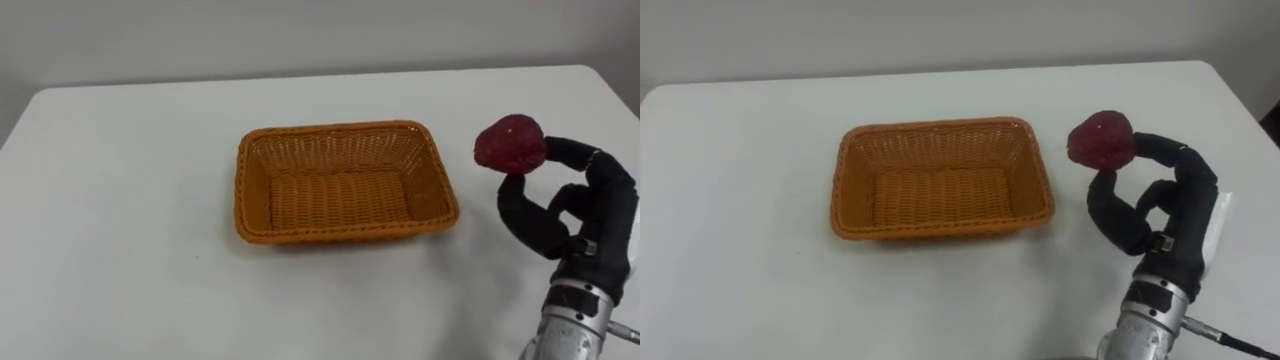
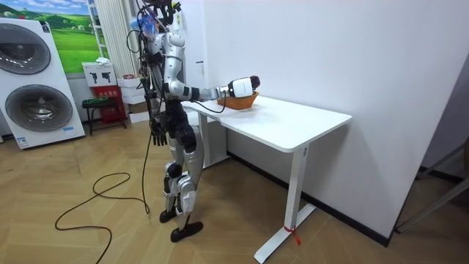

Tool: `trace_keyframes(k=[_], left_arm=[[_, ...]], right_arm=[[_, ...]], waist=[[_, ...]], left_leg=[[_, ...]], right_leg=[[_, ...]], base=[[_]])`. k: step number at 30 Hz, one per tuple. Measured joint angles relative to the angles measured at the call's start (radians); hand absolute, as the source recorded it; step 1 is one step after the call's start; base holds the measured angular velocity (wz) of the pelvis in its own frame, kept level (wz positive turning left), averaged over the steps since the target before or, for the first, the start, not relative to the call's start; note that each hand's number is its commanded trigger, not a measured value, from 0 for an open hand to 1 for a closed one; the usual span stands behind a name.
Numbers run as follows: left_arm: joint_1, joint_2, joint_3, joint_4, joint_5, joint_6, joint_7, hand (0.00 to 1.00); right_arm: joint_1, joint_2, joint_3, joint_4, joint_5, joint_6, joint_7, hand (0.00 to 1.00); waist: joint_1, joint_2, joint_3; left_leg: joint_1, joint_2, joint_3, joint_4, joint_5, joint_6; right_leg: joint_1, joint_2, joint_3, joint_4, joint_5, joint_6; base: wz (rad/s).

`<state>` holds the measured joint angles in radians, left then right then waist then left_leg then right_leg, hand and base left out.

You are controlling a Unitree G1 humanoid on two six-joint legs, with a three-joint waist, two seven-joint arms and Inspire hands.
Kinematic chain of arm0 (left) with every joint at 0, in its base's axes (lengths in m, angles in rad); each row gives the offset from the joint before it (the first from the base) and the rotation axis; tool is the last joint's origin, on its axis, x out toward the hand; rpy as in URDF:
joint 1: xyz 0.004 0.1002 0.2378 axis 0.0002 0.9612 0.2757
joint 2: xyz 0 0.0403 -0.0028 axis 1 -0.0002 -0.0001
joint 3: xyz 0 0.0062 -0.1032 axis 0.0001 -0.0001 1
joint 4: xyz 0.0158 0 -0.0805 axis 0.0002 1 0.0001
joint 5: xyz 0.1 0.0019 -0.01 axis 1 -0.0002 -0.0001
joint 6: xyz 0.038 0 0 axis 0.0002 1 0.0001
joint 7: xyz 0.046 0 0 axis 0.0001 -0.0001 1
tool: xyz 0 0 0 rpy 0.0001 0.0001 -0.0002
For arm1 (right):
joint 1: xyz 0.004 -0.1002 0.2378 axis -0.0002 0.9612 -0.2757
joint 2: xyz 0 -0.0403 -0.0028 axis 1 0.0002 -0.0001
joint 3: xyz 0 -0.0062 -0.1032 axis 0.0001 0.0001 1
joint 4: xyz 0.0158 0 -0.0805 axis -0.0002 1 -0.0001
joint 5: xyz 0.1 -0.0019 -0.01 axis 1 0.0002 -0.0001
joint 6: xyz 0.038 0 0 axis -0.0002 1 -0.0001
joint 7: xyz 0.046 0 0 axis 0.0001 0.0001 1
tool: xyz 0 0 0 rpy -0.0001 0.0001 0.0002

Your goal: Pick and place apple

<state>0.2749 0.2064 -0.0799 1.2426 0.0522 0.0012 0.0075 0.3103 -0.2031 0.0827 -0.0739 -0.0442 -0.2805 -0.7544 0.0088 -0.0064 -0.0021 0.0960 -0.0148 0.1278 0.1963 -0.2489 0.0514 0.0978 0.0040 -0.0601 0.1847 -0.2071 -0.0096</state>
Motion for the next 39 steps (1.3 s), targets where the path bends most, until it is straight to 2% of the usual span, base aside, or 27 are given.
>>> trace_keyframes(k=[9,16,21,22,23,26,32,39], left_arm=[[0.0,0.0,-0.013,0.013,-0.001,0.0,0.002,0.0],[-0.001,0.0,-0.021,0.013,0.0,0.008,0.003,0.0],[-0.006,-0.001,-0.021,0.014,0.0,0.023,0.003,0.0],[-0.007,-0.001,-0.021,0.014,0.0,0.023,0.003,0.0],[-0.011,-0.001,-0.021,0.015,0.0,0.024,0.003,0.0],[-0.027,-0.001,-0.021,0.015,0.0,0.026,0.003,0.0],[-0.034,-0.001,-0.021,0.017,-0.001,0.029,0.003,0.0],[-0.032,-0.001,-0.019,0.035,0.0,0.042,-0.003,0.0]], right_arm=[[-0.028,-0.012,0.01,-0.065,-0.005,0.0,-0.016,1.0],[-0.028,-0.018,0.02,-0.065,-0.008,0.016,0.033,1.0],[-0.029,-0.034,0.036,-0.065,-0.081,0.029,0.081,0.99],[-0.03,-0.034,0.037,-0.065,-0.087,0.033,0.086,0.58],[-0.035,-0.034,0.044,-0.065,-0.088,0.041,0.094,0.0],[-0.037,-0.034,0.054,-0.067,-0.118,0.056,0.113,0.0],[-0.037,-0.034,0.054,-0.077,-0.124,0.06,0.128,0.0],[-0.039,-0.034,0.054,-0.078,-0.124,0.064,0.165,0.0]], waist=[[0.011,-0.005,0.0011],[0.025,-0.01,0.0037],[0.027,-0.011,0.0034],[0.028,-0.012,0.0028],[0.029,-0.013,0.0027],[0.033,-0.013,0.0028],[0.051,-0.019,0.0026],[0.052,-0.028,0.0061]], left_leg=[[0.005,0.001,0.0,0.007,0.001,-0.001],[0.002,0.002,-0.02,0.005,0.001,-0.001],[-0.001,0.0,-0.022,0.006,0.001,-0.001],[-0.001,0.0,-0.022,0.006,0.001,-0.001],[0.001,0.0,-0.021,0.007,0.001,-0.001],[0.002,0.001,-0.021,0.007,0.001,-0.001],[0.003,0.001,-0.021,0.007,0.001,-0.001],[-0.004,0.002,-0.024,0.008,0.001,-0.001]], right_leg=[[0.006,-0.002,-0.009,0.001,0.001,-0.001],[0.006,-0.005,-0.028,0.002,0.001,-0.001],[0.008,-0.003,-0.031,0.002,0.001,-0.001],[0.008,-0.003,-0.031,0.002,0.001,-0.001],[0.007,-0.003,-0.03,0.002,0.001,-0.001],[0.006,-0.003,-0.028,0.001,0.001,-0.001],[0.008,-0.003,-0.03,0.001,0.001,-0.001],[0.009,-0.005,-0.035,0.002,0.001,-0.001]], base=[[0.0],[0.07],[0.01],[0.0],[0.0],[0.0],[0.0],[0.01]])
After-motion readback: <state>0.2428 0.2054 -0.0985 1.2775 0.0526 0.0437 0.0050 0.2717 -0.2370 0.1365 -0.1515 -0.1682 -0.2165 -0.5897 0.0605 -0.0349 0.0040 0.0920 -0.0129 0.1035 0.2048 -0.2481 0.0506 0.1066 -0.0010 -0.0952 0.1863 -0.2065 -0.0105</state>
